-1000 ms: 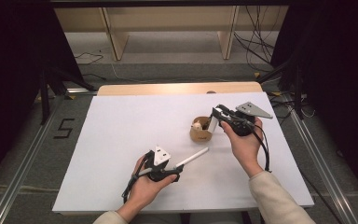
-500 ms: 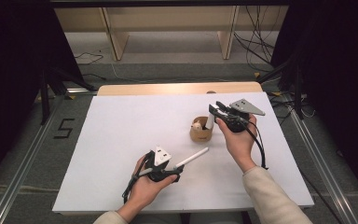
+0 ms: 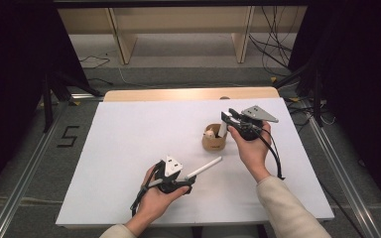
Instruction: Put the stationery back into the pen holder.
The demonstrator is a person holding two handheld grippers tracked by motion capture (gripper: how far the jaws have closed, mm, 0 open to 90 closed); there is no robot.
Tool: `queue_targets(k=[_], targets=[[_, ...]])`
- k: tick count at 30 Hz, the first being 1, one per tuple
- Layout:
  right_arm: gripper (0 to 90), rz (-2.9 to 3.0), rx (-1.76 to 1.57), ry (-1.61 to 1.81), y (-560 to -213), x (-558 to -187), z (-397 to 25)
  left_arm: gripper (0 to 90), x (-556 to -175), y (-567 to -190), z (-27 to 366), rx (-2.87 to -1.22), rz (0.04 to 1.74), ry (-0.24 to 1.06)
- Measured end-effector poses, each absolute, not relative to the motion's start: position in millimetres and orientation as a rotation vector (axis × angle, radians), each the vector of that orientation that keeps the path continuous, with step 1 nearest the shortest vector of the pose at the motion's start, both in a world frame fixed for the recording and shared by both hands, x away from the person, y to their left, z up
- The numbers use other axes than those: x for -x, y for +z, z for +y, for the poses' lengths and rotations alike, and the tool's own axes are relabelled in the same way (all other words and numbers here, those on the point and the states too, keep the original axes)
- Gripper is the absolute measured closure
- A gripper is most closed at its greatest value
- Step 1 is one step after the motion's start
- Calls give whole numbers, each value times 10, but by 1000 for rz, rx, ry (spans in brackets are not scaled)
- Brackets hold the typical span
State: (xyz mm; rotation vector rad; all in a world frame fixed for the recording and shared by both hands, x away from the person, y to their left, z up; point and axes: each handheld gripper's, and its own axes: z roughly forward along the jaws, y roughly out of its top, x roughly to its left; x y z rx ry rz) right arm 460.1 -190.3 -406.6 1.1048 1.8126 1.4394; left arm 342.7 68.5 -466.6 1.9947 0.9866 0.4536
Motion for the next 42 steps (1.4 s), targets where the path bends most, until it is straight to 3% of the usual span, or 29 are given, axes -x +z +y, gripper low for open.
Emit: queue_targets(k=[42], targets=[[645,1893,-1042,1322,-4420,-4663,-1816,336,-3424,-4716,662,-2012,983,454]])
